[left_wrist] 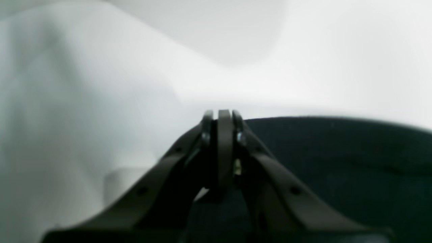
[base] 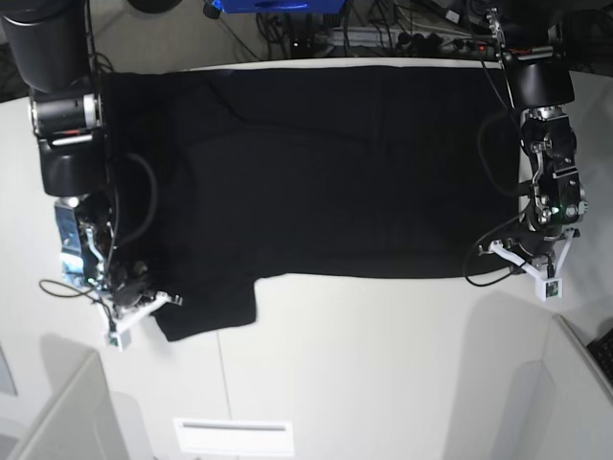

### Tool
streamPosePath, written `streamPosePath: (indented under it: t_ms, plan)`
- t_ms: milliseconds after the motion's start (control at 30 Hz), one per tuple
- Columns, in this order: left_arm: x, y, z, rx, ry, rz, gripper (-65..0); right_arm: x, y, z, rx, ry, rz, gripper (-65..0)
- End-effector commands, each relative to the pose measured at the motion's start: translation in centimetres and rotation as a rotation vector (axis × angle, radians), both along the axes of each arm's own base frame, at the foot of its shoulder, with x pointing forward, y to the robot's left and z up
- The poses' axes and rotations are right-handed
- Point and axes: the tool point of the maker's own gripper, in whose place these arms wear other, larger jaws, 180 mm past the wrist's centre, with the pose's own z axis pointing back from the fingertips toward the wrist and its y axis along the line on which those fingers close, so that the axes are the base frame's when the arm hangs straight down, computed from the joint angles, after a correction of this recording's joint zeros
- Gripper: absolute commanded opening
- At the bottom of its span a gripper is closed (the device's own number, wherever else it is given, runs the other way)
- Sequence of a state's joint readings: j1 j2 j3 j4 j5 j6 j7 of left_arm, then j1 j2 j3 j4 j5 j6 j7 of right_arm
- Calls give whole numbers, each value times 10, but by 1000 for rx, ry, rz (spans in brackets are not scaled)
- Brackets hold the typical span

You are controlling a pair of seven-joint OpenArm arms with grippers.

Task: Fold the T-shirt properly
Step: 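Grasp the hem corners and fold the hem up onto the collar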

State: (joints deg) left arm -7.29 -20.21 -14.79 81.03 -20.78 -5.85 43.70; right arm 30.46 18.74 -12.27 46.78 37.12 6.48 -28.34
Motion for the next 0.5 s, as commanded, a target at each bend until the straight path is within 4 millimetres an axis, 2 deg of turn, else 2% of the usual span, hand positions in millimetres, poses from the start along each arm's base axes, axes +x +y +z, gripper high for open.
streamPosePath:
  t_ms: [0,133,267,400,467]
  plan:
    - [12,3,33,40,-98,-14,-650,14,-8,24,1,-68,-12,-650]
    - [5,-19,51,38,-119,-53,-650,8,-10,25,12,-81,-19,-650]
    - [-12,-15,76,27,-181,-5,-650,0,-13,28,27,-81,-27,-650]
    - [-26,-18,87,43,-185,-9,-650,-6,-18,33,47,-89,-47,-650]
    - [-35,-19,85,51,-170,-11,-650,-11,-18,36,52,-91,-44,-650]
